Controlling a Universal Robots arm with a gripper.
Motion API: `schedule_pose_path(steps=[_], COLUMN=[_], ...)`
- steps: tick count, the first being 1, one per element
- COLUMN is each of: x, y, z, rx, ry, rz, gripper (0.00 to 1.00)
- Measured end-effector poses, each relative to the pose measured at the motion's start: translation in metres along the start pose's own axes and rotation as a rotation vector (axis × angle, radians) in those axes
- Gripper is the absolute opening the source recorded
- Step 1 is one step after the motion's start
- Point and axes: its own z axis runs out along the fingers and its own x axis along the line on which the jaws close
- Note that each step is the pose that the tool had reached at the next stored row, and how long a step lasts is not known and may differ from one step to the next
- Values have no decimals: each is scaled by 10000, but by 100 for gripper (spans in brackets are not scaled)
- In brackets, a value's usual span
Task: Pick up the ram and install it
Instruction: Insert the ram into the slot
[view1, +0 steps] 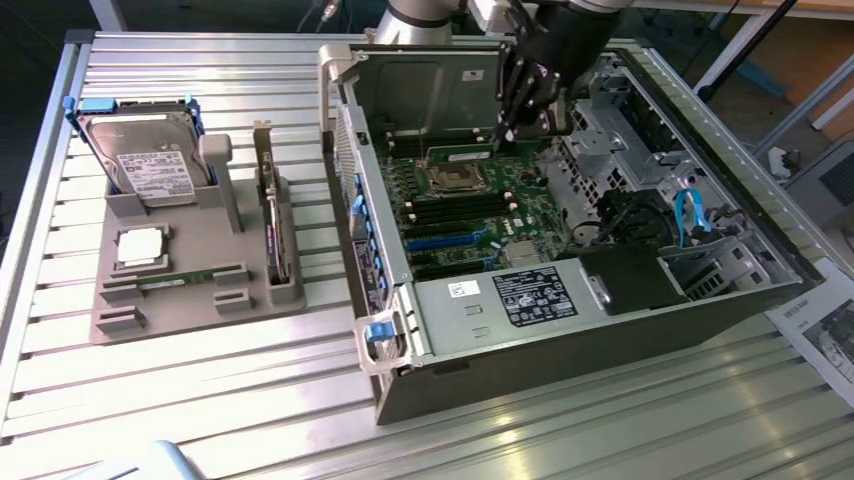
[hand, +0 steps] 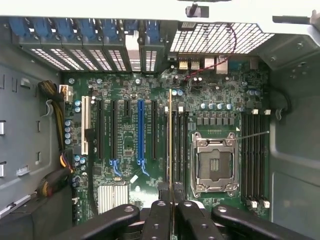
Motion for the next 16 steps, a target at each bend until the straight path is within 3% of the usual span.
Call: schedule_pose_path(steps=[10, 16], x=[19, 29], y=[-14, -21], z=[295, 441], rx=[143, 258], ry=[0, 0], rz=[-9, -17], gripper=[12, 12])
